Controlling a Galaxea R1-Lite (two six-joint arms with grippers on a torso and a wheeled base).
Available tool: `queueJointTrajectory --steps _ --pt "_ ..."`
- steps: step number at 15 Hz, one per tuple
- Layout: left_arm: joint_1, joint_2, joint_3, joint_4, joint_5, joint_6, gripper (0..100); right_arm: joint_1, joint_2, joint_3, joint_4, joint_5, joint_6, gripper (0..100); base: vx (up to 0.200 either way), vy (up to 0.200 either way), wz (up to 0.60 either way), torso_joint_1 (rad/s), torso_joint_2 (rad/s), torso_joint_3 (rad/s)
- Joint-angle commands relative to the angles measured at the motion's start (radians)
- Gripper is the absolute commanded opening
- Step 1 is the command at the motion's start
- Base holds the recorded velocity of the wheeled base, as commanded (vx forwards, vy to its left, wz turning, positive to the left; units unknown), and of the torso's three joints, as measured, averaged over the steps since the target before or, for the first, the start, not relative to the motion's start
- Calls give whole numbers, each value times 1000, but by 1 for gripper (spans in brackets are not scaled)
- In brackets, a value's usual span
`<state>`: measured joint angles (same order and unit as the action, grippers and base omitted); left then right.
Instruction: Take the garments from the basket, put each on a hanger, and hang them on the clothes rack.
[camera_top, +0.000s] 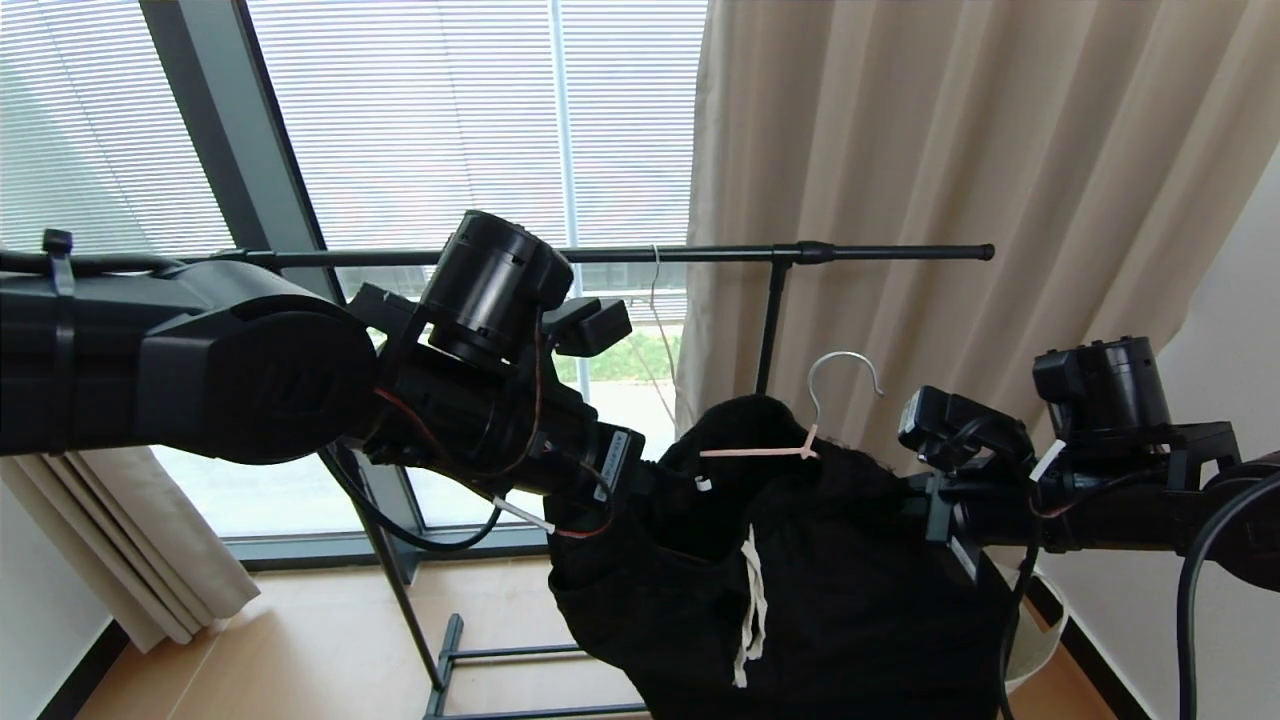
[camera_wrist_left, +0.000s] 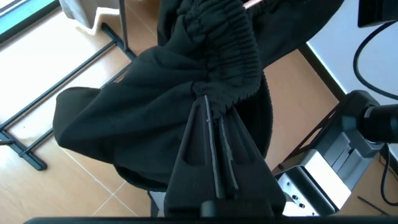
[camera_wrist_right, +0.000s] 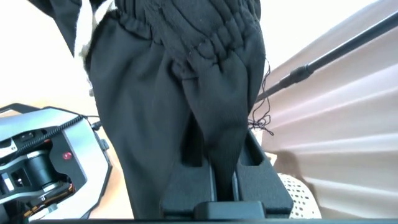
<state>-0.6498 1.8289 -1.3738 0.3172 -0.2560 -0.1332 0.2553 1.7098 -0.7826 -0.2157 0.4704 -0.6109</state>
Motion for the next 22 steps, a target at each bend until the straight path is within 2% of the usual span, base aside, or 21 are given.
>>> queueJointTrajectory --steps 1,4,7,12,15,16,18,19,21,22 --pt "-5 20 -2 -1 7 0 0 9 -13 -3 -1 1 0 0 0 0 0 0 0 0" --pt "-8 16 -71 6 1 -11 0 35 -10 6 -1 -12 -4 0 0 0 0 0 0 0" --pt "-7 -2 -142 51 -48 -43 0 35 -2 11 -1 -13 -10 0 0 0 0 0 0 0" --pt "-5 7 -76 63 -32 -31 0 30 -35 -1 -2 2 13 0 0 0 0 0 0 0" --pt "-7 7 -59 60 -31 -23 0 32 -44 -7 -13 2 60 0 0 0 0 0 0 0" --pt "-17 7 -57 62 -28 -6 0 38 -38 -4 -59 19 111 0 0 0 0 0 0 0" --pt "-25 10 -56 62 4 -3 0 48 -38 -4 -74 24 143 0 0 0 0 0 0 0" --pt "-41 27 -50 60 61 3 0 62 -39 -6 -90 25 181 0 0 0 0 0 0 0" --pt "-59 35 -50 57 73 3 0 78 -38 -4 -117 25 221 0 0 0 0 0 0 0" --pt "-79 43 -53 54 75 1 0 97 -38 -1 -154 25 283 0 0 0 0 0 0 0"
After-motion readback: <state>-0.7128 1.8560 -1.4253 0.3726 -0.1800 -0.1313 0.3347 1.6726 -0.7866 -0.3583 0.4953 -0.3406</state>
